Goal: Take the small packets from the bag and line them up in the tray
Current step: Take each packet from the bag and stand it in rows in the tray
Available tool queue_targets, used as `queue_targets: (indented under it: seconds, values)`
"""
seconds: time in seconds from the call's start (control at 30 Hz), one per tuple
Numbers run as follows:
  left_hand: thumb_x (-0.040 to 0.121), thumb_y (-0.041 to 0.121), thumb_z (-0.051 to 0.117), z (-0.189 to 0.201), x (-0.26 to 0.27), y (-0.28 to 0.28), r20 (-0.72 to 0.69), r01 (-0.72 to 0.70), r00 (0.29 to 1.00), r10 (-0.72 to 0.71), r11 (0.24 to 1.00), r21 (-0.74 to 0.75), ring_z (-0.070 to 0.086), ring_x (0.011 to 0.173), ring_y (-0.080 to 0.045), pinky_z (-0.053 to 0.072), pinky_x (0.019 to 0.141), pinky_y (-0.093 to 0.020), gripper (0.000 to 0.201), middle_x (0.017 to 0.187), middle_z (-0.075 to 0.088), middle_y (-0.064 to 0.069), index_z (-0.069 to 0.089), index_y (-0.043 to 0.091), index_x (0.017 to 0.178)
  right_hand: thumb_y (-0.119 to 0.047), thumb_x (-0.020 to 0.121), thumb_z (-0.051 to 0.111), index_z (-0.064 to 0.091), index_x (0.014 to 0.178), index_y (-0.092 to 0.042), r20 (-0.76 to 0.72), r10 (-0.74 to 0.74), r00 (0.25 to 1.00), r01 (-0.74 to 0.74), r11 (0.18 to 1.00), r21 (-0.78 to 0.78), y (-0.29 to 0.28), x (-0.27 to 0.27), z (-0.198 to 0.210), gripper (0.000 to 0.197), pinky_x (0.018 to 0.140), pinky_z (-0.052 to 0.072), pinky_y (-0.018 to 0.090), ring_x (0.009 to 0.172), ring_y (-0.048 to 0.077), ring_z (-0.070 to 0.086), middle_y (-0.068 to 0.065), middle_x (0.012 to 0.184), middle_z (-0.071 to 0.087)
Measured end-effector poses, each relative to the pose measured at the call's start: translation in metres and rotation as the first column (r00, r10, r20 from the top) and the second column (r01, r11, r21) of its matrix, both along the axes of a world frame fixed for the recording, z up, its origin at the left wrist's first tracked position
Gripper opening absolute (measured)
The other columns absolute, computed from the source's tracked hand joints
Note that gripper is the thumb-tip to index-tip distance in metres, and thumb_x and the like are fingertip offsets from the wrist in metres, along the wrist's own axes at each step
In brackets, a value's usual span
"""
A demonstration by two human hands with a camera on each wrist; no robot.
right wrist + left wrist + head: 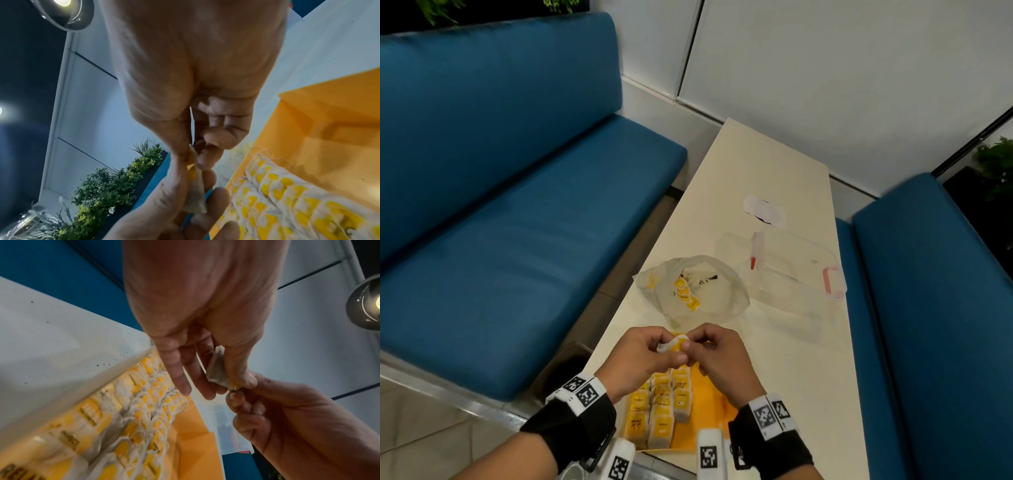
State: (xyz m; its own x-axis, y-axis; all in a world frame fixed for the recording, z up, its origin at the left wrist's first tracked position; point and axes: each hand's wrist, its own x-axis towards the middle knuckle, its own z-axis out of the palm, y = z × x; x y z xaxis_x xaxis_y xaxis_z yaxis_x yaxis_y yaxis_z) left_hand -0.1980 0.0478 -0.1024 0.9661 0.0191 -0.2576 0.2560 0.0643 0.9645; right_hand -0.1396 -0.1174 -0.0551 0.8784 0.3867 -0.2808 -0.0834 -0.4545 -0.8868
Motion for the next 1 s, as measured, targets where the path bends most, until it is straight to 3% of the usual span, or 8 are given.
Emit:
queue_targets:
  seconds: [0.17,0.37,0.43,0.5,0.6,0.7,0.8,1.0]
  values:
    - [0.089,0.029,0.077,-0.001,-0.003,0.011,0.001,0.010,1.000,-0.010,0.998,0.056,0.073,0.086,-0.018,0.059,0.080,-0.038,0.006,0.088,0.078,-0.004,0.080,0.026,0.084,-0.004,0.085,0.074,0.073,0.084,-0.003,0.043,-0.010,0.999,0.009,0.999,0.039,-0.003,0.006,0.005,0.002,0.054,0.045,0.017,0.057,0.012,0.063,0.001,0.062,0.068]
    - [0.090,0.024,0.077,0.002,-0.006,0.011,0.044,0.035,0.998,-0.038,0.997,0.070,0.075,0.089,-0.015,0.056,0.072,-0.024,0.005,0.093,0.079,0.000,0.081,0.024,0.091,-0.005,0.083,0.075,0.074,0.082,-0.009,0.067,0.046,0.997,-0.047,0.999,0.015,-0.002,0.005,0.002,0.004,0.063,0.053,0.025,0.062,0.014,0.064,0.005,0.072,0.072]
    - [0.091,0.026,0.075,0.002,-0.005,0.009,0.057,0.000,0.998,-0.003,0.998,0.062,0.075,0.089,-0.016,0.057,0.073,-0.026,0.007,0.090,0.080,0.000,0.081,0.022,0.093,-0.010,0.081,0.078,0.075,0.086,-0.015,0.075,0.019,0.997,-0.021,0.999,0.024,-0.002,0.005,0.000,0.008,0.066,0.055,0.026,0.069,0.014,0.066,0.006,0.079,0.073]
    - [0.090,0.028,0.075,0.003,-0.004,0.006,0.048,-0.035,0.998,0.033,0.998,0.047,0.075,0.090,-0.017,0.058,0.075,-0.031,0.009,0.090,0.080,0.000,0.081,0.023,0.095,-0.013,0.081,0.080,0.075,0.091,-0.017,0.045,-0.012,0.999,0.010,1.000,0.029,-0.003,0.004,-0.003,0.012,0.060,0.051,0.021,0.068,0.012,0.066,0.003,0.078,0.072]
    - [0.089,0.030,0.076,0.001,-0.002,0.004,0.066,-0.041,0.997,0.037,0.997,0.064,0.075,0.091,-0.014,0.057,0.074,-0.027,0.009,0.091,0.079,0.004,0.081,0.025,0.096,-0.007,0.085,0.075,0.072,0.088,-0.007,0.020,-0.025,0.999,0.025,0.999,0.041,-0.005,0.000,-0.006,0.004,0.054,0.045,0.019,0.061,0.011,0.064,0.002,0.069,0.070]
    - [0.088,0.034,0.078,-0.008,0.000,0.008,0.099,-0.130,0.989,0.112,0.969,0.209,0.070,0.084,-0.006,0.055,0.071,-0.025,0.012,0.088,0.074,0.010,0.077,0.033,0.101,-0.004,0.088,0.070,0.068,0.087,-0.003,-0.007,-0.054,0.999,0.054,0.998,0.018,-0.012,-0.001,-0.012,0.002,0.051,0.044,0.026,0.059,0.016,0.064,0.008,0.063,0.068]
    - [0.087,0.035,0.079,-0.021,0.002,0.018,0.068,-0.242,0.970,0.233,0.897,0.371,0.063,0.073,-0.006,0.045,0.065,-0.014,0.022,0.080,0.066,0.005,0.071,0.037,0.107,-0.004,0.089,0.068,0.065,0.086,-0.007,-0.094,-0.014,0.995,0.006,0.996,-0.090,-0.026,-0.004,-0.025,0.006,0.049,0.044,0.028,0.059,0.016,0.065,0.006,0.064,0.067]
    - [0.090,0.032,0.075,-0.049,-0.002,0.028,-0.092,-0.119,0.977,0.191,0.853,0.508,0.064,0.072,-0.009,0.040,0.055,-0.016,0.042,0.080,0.066,0.001,0.062,0.030,0.131,-0.004,0.089,0.065,0.060,0.082,-0.015,-0.267,0.087,0.960,-0.171,0.935,-0.310,-0.045,-0.025,-0.045,0.014,0.045,0.047,0.024,0.048,0.010,0.063,-0.003,0.056,0.066]
